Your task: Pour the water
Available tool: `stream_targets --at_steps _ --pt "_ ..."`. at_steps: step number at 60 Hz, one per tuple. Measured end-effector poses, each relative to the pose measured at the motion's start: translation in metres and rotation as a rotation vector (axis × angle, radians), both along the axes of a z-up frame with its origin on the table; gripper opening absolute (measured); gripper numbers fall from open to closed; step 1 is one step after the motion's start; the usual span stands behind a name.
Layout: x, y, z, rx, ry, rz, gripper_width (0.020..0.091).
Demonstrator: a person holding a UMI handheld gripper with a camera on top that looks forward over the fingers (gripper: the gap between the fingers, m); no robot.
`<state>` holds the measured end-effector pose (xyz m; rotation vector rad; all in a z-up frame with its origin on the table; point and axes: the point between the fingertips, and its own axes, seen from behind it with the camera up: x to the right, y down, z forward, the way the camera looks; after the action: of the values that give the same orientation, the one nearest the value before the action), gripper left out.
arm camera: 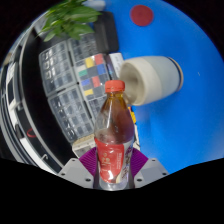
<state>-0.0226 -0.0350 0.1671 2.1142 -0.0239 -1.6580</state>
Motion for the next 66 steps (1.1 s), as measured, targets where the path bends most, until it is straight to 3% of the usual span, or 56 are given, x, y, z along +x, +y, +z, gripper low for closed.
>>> stream_targets --at_steps 5,19,30,34,40,62,63,66 --pt "0.003 0.007 0.011 0.187 0.058 0.04 0.0406" --pt "-0.004 0.102 0.075 1.01 0.273 0.056 0.0409" --pt "-0.009 0.203 0.093 1.492 0.282 -0.074 0.0408" --pt "-0.01 0.239 0.08 1.634 0.247 -0.107 0.0408" --pt "-0.012 0.277 0.05 1.784 0.187 -0.074 0.0407" --pt "-0.02 0.324 -0.083 1.892 0.083 0.084 0.0416" --pt "-0.022 0.324 -0.074 1.904 0.119 0.041 0.0425" --pt "-0.02 0.324 -0.076 1.9 0.137 0.031 0.042"
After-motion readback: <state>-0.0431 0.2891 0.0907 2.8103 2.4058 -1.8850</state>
